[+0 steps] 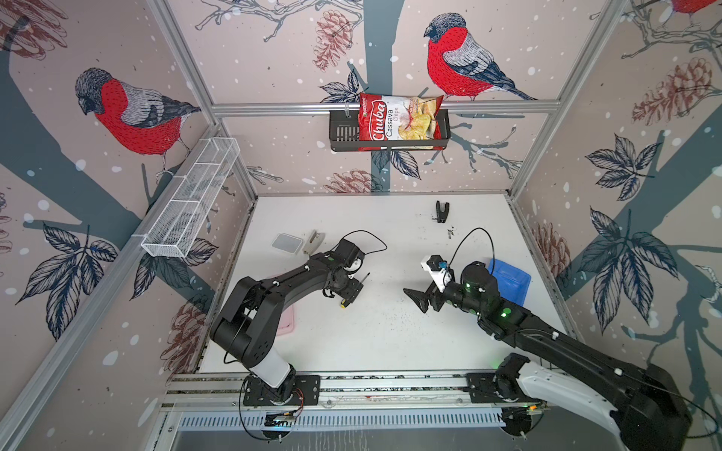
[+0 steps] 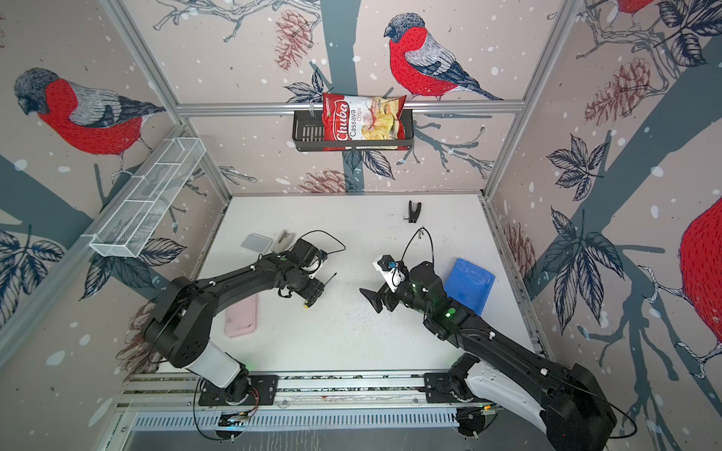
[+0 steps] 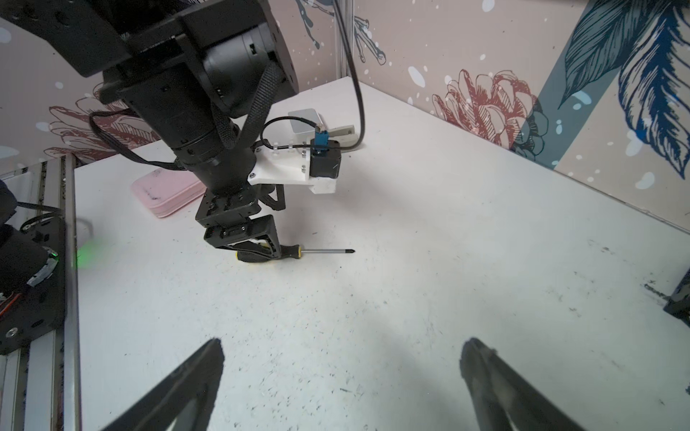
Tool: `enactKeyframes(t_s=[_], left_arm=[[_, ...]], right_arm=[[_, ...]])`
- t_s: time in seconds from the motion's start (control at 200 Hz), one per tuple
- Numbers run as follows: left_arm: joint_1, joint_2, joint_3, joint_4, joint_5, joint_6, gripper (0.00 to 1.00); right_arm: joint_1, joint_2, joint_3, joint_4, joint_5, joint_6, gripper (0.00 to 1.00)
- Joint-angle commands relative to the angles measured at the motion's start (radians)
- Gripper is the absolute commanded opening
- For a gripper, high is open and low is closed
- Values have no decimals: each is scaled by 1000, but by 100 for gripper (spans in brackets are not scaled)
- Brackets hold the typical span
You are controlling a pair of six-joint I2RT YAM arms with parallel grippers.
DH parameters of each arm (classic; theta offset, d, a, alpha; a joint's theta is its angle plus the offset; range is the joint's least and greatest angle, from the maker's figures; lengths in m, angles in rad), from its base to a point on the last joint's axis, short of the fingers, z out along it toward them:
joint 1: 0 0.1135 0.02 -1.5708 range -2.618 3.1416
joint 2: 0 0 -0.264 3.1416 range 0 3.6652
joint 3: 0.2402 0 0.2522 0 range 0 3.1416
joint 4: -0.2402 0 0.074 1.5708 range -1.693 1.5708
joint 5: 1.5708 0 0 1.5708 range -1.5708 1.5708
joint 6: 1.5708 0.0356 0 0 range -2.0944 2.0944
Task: Put the screwdriver in the bin
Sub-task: Pick up the screwdriver from the center of the table.
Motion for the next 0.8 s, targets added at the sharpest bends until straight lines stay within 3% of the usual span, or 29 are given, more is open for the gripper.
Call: enactKeyframes(t_s=[0.0,0.34,0.605,0.796], left_arm=[[-12,26,20,-70,4,2,69],[-35,99,28,-94,27,-2,51],[-36,105,28,-107,16,-8,20],[-35,99,28,-107,4,-14,7]], right_arm=[[1,6,4,2,-20,2,99],[-1,17,-6,-4,3,-2,100],[-1,32,-7,20,18,5,100],[-3,38,-1,26,24,5,100]])
